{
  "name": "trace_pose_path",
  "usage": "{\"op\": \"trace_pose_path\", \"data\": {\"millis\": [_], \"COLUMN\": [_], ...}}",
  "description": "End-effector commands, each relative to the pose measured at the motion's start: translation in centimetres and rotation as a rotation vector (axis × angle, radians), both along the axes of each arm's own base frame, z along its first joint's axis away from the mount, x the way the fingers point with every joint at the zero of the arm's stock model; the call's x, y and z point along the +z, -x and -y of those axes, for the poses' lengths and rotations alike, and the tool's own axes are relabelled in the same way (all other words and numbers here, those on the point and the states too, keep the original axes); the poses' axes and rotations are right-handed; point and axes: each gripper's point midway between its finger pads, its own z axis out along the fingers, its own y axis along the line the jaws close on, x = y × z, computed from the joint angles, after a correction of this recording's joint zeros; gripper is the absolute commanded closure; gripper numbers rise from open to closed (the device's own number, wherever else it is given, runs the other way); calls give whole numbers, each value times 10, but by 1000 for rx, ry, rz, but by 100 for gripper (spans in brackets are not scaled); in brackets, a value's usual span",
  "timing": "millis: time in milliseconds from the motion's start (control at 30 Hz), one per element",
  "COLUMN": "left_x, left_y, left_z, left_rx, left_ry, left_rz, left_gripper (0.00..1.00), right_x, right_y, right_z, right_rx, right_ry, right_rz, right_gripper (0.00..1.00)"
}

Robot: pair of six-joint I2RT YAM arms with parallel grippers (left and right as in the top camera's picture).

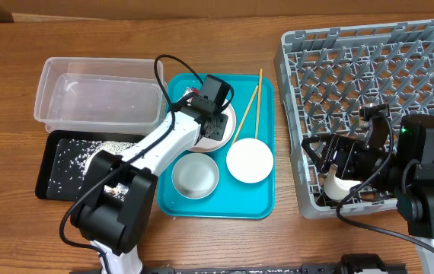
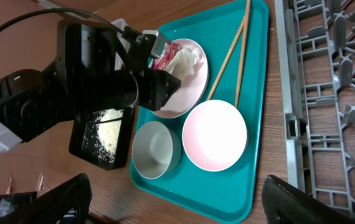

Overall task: Sort waste into correct bins and load items into the dishwasher
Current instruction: 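Pick the white tissue off the plate and drop it in the clear bin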

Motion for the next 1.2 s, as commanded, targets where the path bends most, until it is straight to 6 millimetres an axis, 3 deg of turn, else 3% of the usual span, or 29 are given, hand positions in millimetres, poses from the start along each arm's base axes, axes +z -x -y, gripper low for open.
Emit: {"op": "trace_pose_path", "data": {"millis": [0, 100, 233, 400, 500, 633, 700, 767, 900, 1067, 1167], "left_x": [6, 37, 103, 165, 170, 156, 148, 143, 148, 135, 107], "left_y": [-4, -5, -8, -19, -24, -33, -41, -44, -40, -34, -36], "left_z": [1, 1, -3, -53, -96, -162, -180, -168, -138, -91, -73], "left_rx": [-19, -18, -6, 130, 235, 442, 499, 443, 359, 160, 97], "left_ry": [0, 0, 14, -53, -97, -89, -15, 128, 238, 90, -71], "left_rz": [2, 2, 41, 167, 172, 127, 105, 61, 27, 43, 53], "left_gripper": [96, 96, 96, 96, 96, 96, 91, 71, 59, 50, 43], "right_x": [9, 9, 9, 9, 9, 9, 10, 10, 9, 9, 9], "right_y": [-1, -1, -1, -1, -1, -2, -2, -2, -2, -2, -2], "right_z": [1, 1, 1, 1, 1, 1, 1, 1, 1, 1, 1], "right_rx": [-4, -4, -4, -4, -4, -4, -4, -4, -4, -4, -4], "right_ry": [-1, -1, -1, -1, -1, -1, -1, -1, -1, -1, -1], "right_rz": [31, 31, 31, 31, 31, 34, 36, 36, 34, 34, 34], "right_gripper": [11, 11, 11, 11, 11, 11, 11, 11, 10, 10, 10]}}
